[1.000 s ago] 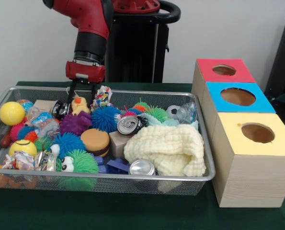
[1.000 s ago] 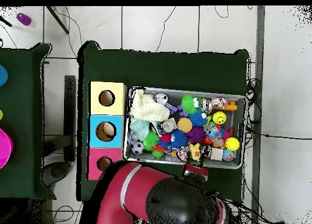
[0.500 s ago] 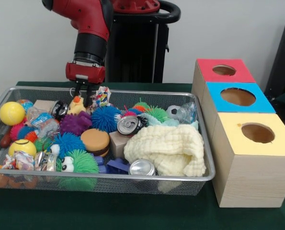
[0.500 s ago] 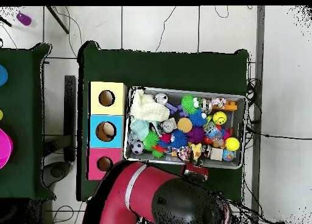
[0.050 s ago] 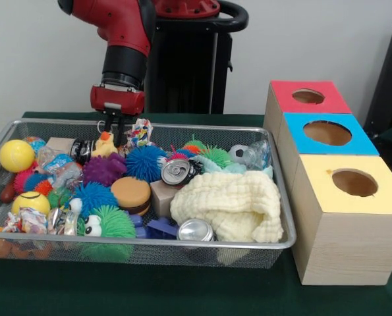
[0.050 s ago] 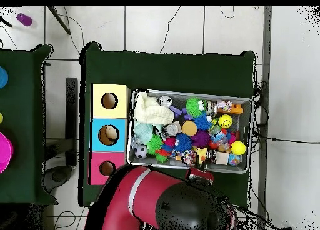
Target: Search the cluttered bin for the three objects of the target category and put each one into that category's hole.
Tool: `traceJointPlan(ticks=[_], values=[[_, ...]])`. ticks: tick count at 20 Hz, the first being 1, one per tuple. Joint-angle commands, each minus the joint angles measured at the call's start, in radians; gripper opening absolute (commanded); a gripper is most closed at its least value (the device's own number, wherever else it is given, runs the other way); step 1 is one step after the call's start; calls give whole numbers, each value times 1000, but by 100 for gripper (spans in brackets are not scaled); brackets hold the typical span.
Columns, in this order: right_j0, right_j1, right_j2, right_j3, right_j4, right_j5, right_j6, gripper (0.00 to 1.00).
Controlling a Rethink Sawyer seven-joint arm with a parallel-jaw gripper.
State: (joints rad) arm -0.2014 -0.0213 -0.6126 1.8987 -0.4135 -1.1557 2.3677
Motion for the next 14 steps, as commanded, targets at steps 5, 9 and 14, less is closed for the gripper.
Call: traceJointPlan(ticks=[5,9,14], values=[[0,23,143,-35,12,33,78,0],[26,-22,129,-36,-12,102,77,0],[63,-81,114,-38,-42,197,76,0]])
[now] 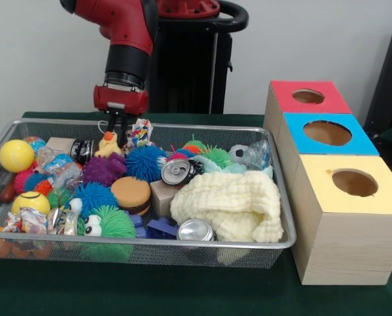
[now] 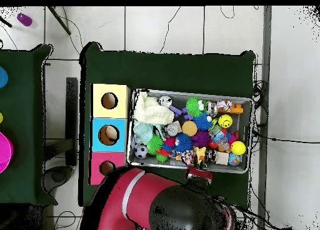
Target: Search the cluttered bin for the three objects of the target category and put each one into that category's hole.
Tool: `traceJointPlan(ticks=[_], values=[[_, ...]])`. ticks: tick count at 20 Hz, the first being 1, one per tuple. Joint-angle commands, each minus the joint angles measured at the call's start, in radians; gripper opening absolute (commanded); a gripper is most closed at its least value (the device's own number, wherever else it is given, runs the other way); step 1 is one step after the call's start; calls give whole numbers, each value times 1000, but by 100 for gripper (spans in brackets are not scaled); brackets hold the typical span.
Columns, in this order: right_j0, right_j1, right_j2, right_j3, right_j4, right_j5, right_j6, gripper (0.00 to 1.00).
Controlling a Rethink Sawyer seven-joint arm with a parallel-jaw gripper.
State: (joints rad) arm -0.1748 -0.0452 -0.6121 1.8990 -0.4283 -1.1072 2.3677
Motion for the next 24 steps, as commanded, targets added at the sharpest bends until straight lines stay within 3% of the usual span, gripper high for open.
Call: traceJointPlan(ticks=[1,12,24], values=[[40,-64,113,-40,-32,161,76,0],[63,-147,124,-51,-83,302,79,0],[64,-153,130,-57,-82,329,63,0]])
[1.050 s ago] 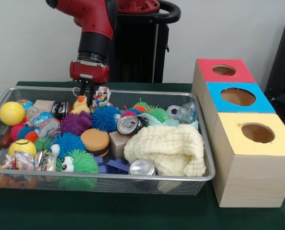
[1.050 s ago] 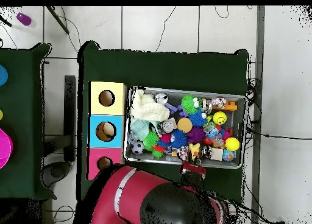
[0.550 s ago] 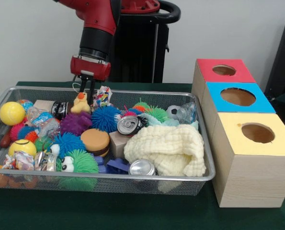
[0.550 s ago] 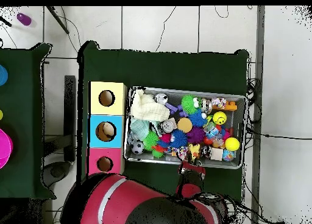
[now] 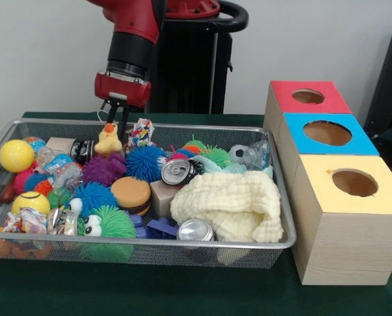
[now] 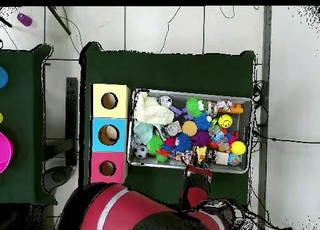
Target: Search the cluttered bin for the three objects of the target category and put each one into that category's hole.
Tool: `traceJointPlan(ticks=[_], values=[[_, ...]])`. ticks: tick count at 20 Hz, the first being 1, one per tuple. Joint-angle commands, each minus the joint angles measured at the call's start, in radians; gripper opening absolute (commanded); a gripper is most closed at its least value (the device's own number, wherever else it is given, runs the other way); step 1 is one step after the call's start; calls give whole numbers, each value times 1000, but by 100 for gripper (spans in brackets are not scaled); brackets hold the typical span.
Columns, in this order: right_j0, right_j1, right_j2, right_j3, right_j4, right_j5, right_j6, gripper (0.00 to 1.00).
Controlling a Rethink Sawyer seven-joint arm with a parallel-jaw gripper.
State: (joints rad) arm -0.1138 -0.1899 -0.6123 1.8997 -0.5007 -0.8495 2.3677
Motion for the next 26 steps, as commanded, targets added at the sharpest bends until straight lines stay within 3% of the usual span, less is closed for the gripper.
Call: traceJointPlan(ticks=[1,17,23,26], values=[[2,-3,129,-57,-7,65,61,0],[13,-31,129,-63,-50,135,56,0],[34,-105,132,-49,-112,243,64,0],[37,-185,156,-33,-168,353,80,0]])
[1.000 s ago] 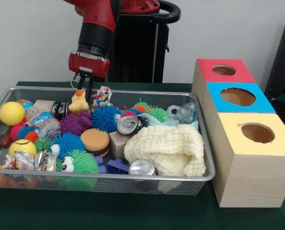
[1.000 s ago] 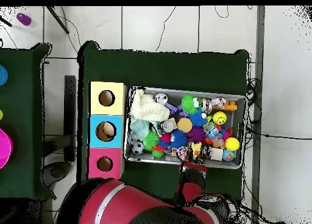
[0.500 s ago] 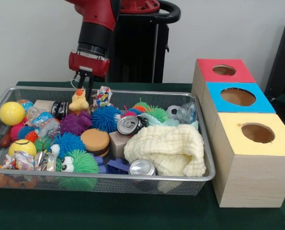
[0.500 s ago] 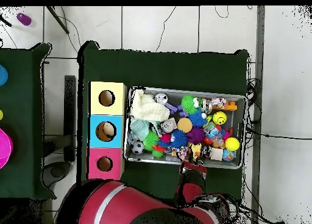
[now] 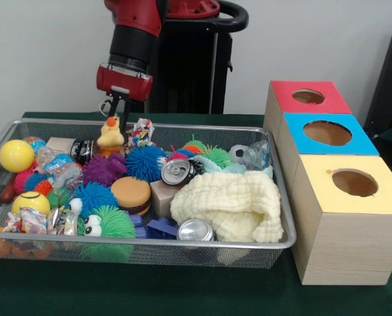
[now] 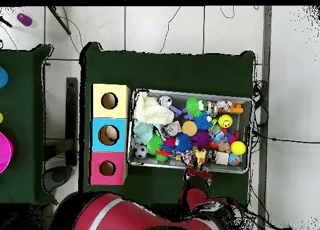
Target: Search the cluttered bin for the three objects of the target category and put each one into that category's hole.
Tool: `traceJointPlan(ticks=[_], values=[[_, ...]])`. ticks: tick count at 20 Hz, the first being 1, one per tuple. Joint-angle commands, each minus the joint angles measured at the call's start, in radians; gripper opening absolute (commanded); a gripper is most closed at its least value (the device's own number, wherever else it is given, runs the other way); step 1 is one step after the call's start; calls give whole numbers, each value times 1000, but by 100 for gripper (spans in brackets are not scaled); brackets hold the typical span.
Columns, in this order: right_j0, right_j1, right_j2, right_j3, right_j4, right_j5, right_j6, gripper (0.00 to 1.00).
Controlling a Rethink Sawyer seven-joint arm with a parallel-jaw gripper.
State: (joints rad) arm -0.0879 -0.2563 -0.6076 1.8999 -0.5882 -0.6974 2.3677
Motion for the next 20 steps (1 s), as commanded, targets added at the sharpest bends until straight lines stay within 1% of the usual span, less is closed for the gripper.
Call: traceJointPlan(ticks=[1,2,3,5,8,9,10,13,15,16,19,20], values=[[12,-136,156,-28,-88,224,82,0],[14,-164,164,-21,-98,262,83,0],[16,-173,166,-20,-97,276,82,0],[7,-214,190,-14,-113,340,79,0],[-46,-308,277,9,-153,483,64,0],[-60,-329,296,16,-157,511,57,0],[-81,-364,329,29,-159,560,43,0],[-98,-415,365,49,-139,630,17,0],[-81,-423,358,52,-117,648,14,0],[-58,-419,343,51,-104,645,23,0],[-8,-397,307,53,-64,622,67,0],[0,-394,311,56,-47,641,79,0]])
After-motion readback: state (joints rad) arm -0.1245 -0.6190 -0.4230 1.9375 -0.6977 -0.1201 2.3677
